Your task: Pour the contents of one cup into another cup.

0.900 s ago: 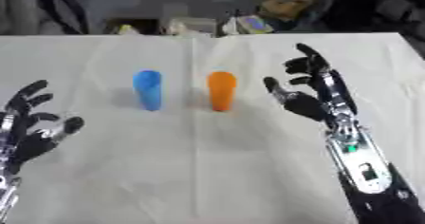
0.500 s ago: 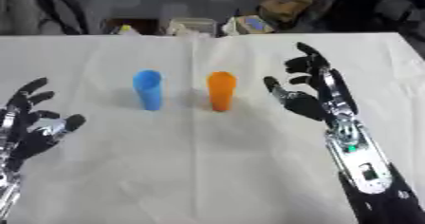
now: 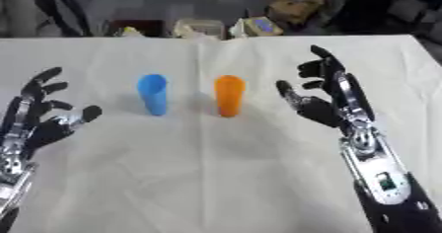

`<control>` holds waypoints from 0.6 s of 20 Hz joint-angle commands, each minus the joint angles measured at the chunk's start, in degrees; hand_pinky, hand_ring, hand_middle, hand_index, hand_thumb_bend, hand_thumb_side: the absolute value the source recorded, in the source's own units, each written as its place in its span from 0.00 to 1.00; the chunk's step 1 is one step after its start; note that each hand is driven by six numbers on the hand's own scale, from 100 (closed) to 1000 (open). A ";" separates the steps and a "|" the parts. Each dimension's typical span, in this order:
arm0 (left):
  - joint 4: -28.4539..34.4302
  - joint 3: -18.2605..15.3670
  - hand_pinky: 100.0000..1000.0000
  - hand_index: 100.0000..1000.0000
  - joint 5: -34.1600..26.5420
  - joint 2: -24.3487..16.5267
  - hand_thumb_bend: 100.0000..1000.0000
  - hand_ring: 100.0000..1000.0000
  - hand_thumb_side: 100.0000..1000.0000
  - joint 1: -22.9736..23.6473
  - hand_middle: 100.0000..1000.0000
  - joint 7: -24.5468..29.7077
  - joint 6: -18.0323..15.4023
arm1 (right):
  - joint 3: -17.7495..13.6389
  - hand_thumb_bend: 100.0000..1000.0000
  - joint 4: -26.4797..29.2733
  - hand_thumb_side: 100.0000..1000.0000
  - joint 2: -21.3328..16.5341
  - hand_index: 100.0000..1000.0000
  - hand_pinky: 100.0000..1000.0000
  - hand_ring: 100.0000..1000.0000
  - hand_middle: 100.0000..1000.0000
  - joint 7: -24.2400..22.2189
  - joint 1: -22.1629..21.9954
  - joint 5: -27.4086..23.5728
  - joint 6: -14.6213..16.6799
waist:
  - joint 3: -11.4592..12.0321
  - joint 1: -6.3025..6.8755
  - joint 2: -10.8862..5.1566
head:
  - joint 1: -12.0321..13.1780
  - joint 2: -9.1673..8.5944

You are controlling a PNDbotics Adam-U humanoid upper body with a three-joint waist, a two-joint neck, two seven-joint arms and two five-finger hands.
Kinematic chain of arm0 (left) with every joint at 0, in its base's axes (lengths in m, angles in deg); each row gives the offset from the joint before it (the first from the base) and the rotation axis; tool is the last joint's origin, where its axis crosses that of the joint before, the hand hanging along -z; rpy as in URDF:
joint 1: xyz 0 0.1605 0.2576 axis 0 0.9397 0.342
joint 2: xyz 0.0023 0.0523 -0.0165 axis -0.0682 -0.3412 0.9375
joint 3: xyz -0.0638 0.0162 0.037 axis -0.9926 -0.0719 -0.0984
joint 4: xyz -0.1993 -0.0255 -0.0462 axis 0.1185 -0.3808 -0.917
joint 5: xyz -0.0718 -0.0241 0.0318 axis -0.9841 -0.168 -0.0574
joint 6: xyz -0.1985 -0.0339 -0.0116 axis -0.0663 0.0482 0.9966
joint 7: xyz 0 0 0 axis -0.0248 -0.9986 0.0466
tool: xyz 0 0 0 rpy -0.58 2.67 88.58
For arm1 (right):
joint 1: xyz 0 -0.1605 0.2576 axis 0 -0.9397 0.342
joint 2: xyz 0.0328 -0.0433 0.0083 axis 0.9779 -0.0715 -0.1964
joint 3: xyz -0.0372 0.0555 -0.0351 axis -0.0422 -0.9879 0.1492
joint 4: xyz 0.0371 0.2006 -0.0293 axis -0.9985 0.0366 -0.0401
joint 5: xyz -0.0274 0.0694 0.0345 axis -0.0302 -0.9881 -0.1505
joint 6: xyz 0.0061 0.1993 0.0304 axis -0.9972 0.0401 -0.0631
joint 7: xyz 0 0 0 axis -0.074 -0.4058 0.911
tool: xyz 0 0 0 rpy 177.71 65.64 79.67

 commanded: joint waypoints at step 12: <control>-18.80 1.83 0.52 0.88 6.84 5.05 1.00 0.78 0.33 -12.86 0.83 -4.65 -3.76 | 0.48 0.39 1.79 0.18 0.11 0.96 0.62 0.71 0.64 -0.18 1.63 -0.52 -0.02 | -1.88 -0.38 0.17 | 1.53 -0.87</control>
